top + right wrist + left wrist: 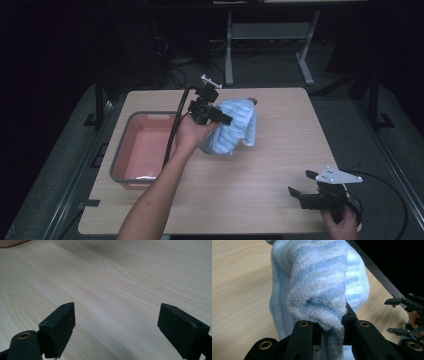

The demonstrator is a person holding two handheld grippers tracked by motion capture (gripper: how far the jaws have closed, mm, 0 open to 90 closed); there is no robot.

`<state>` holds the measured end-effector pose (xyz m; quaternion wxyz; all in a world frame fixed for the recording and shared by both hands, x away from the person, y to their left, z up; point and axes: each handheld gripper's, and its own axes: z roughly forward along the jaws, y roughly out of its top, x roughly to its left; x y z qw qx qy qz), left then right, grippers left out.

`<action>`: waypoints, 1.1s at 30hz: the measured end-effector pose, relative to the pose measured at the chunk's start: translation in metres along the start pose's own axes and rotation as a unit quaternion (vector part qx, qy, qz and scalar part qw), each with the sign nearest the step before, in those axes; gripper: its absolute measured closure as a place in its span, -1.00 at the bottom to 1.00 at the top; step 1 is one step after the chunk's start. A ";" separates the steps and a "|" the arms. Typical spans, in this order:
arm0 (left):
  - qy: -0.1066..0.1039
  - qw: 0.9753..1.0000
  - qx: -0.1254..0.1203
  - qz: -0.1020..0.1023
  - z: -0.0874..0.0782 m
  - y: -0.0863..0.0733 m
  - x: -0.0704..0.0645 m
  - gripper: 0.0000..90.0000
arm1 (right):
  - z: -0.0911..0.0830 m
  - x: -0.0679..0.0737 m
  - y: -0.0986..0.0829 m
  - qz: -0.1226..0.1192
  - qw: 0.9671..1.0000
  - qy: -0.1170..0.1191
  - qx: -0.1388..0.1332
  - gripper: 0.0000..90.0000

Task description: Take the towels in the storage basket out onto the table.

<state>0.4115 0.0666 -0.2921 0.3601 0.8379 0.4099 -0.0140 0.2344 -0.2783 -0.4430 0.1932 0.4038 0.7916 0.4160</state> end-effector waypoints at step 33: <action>-0.042 0.999 0.023 0.006 0.065 -0.002 -0.014 0.69 | -0.001 -0.002 -0.001 0.004 1.000 0.001 -0.006 -0.69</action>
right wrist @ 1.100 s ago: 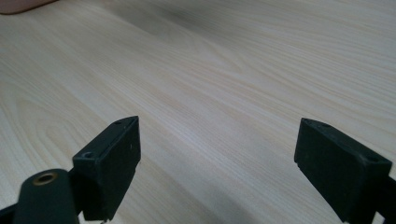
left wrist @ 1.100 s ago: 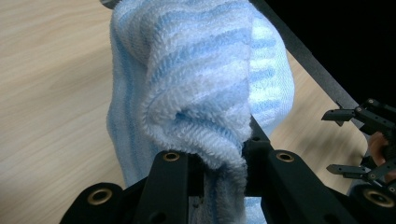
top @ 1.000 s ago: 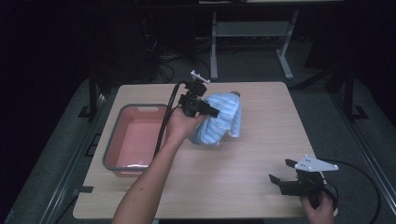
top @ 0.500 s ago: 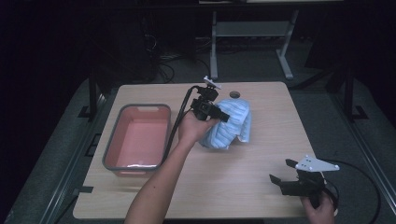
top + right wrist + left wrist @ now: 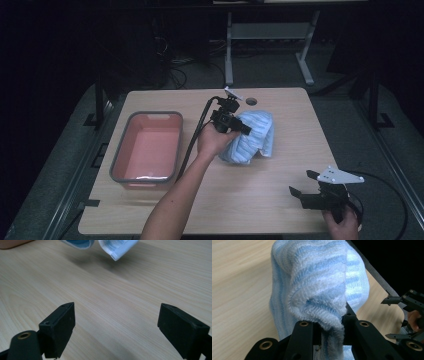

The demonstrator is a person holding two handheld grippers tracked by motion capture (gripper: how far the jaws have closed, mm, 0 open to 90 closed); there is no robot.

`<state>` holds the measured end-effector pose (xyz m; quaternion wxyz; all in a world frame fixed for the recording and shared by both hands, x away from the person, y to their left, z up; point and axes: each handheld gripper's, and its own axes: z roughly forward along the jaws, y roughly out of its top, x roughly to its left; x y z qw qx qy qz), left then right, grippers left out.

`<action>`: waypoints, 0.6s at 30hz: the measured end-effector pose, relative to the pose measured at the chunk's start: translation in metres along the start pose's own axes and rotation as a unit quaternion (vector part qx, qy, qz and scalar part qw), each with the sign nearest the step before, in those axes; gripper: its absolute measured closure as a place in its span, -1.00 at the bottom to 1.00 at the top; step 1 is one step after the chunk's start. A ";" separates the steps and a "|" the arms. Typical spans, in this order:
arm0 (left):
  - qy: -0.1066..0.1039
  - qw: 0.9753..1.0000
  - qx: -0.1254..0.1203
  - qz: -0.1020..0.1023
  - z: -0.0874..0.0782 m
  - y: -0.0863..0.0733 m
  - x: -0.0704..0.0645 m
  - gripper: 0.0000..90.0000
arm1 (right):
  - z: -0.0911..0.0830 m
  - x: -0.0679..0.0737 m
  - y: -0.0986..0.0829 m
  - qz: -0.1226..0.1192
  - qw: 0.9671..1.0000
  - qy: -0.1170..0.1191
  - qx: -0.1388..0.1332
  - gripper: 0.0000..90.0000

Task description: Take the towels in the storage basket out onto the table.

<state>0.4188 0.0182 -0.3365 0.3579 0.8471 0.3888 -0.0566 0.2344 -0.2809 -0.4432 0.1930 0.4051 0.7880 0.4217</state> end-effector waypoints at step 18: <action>-0.011 0.999 0.003 -0.032 0.026 -0.020 0.010 0.68 | 0.002 0.001 0.001 0.000 1.000 -0.001 0.004 -0.69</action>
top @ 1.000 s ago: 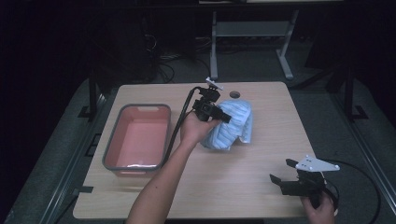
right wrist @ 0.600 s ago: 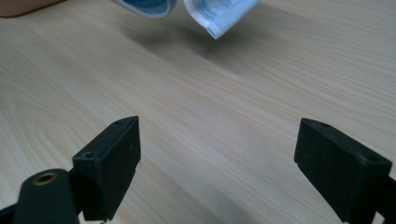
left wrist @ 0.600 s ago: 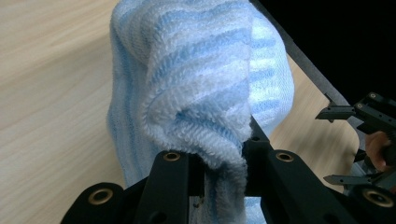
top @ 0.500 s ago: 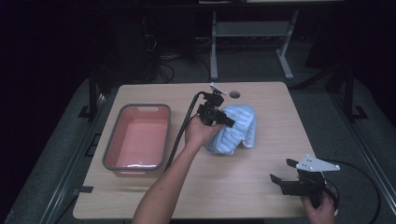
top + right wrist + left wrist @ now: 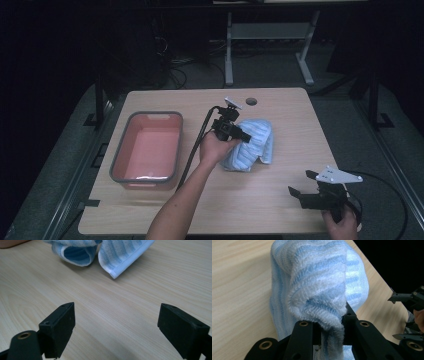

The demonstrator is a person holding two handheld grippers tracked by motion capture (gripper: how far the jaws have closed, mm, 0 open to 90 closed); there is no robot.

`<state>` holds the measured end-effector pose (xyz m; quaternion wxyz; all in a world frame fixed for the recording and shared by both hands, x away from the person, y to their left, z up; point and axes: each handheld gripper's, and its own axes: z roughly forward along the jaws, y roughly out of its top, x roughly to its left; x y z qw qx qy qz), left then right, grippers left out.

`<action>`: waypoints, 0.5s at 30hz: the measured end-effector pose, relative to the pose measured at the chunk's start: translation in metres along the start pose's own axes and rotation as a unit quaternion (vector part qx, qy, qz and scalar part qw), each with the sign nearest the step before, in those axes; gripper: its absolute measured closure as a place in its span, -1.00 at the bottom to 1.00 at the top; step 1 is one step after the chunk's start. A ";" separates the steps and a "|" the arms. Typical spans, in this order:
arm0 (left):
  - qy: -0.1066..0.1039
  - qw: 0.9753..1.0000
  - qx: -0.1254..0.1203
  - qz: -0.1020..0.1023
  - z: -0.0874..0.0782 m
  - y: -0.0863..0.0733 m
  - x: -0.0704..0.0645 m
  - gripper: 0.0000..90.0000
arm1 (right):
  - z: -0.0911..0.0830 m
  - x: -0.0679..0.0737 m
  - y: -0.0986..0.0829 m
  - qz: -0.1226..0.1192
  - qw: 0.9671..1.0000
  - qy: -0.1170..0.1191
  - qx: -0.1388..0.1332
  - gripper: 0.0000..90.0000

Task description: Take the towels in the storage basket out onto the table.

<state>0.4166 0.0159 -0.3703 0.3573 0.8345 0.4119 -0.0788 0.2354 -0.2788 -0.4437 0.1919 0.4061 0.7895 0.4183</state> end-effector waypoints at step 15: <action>-0.004 1.000 0.006 -0.025 0.022 -0.017 0.010 0.53 | -0.001 0.002 0.000 -0.005 1.000 0.000 0.002 -0.69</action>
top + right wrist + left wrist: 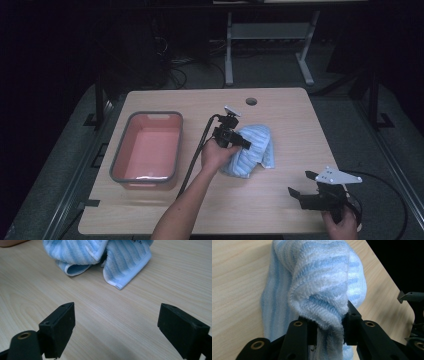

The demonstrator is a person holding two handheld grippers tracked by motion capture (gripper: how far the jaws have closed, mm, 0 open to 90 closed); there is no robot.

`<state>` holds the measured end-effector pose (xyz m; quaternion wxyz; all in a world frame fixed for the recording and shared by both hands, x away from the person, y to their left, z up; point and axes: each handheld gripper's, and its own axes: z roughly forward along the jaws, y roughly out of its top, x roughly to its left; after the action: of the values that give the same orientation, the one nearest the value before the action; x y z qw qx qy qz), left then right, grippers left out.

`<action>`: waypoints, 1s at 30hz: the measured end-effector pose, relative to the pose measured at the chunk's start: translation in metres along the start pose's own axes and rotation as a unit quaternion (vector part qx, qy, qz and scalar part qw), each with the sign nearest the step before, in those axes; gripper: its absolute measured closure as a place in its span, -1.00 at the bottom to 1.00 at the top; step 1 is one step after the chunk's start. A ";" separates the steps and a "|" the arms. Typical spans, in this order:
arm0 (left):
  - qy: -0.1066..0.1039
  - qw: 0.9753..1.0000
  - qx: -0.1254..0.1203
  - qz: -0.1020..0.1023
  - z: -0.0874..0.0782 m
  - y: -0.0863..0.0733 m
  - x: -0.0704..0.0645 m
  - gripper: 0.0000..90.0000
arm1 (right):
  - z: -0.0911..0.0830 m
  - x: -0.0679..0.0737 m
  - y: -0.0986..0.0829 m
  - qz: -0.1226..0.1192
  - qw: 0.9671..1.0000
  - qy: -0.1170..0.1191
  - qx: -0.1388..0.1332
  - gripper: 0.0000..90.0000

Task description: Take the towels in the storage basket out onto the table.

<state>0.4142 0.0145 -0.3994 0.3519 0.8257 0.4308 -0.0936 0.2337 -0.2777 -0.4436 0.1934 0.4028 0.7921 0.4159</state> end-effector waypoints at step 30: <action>0.015 0.999 -0.021 0.024 -0.037 -0.039 0.014 -0.10 | 0.003 0.000 0.002 -0.002 1.000 -0.003 0.007 -0.69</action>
<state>0.3870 0.0623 -0.3981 0.3646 0.8297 0.4178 -0.0636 0.2364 -0.2756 -0.4436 0.1937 0.4036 0.7954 0.4085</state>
